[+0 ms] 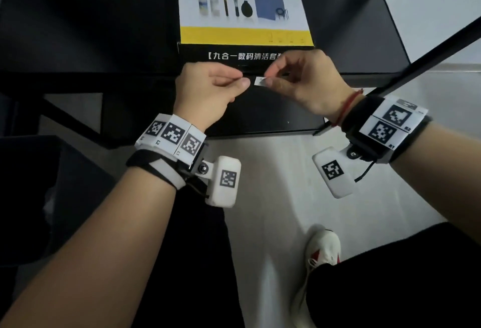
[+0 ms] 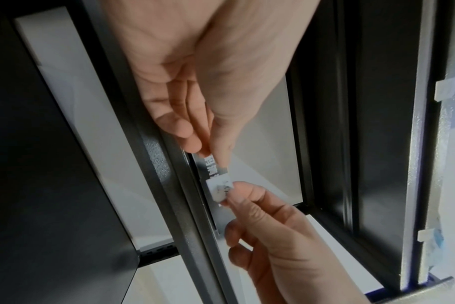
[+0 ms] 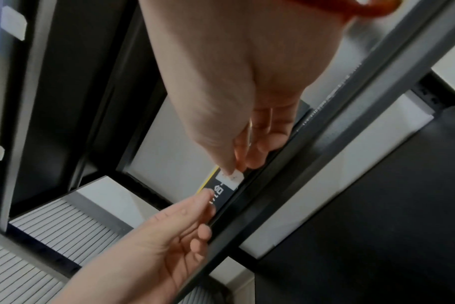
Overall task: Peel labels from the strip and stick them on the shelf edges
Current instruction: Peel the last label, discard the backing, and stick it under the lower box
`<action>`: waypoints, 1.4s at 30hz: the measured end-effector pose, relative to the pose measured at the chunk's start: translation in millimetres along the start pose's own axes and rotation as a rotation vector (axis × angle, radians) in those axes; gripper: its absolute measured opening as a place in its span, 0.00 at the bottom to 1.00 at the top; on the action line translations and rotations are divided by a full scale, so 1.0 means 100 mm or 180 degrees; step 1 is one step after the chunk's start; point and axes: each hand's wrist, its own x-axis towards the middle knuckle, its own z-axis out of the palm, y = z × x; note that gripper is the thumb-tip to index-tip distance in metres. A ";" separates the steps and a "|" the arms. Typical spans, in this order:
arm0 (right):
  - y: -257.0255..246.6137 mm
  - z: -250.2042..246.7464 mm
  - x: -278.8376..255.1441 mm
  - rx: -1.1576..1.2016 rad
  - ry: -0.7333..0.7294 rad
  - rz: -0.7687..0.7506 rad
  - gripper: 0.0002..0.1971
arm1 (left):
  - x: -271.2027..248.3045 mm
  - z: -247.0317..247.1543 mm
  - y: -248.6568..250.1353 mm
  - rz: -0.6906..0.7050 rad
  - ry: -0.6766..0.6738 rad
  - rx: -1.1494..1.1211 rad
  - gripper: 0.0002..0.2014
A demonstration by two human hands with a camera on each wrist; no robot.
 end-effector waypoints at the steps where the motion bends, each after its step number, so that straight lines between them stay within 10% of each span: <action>1: 0.04 0.04 0.01 0.0096 -0.0025 0.0008 0.06 | 0.02 0.04 -0.02 0.0033 -0.0005 0.0023 0.08; 15: 0.43 0.31 0.27 0.0989 -0.0196 -0.0375 0.04 | 0.15 0.22 -0.29 0.0141 0.0236 0.0462 0.05; 42: 0.45 0.48 0.16 0.0207 0.0347 -0.0269 0.06 | 0.19 0.29 -0.44 0.0537 0.0374 0.0531 0.04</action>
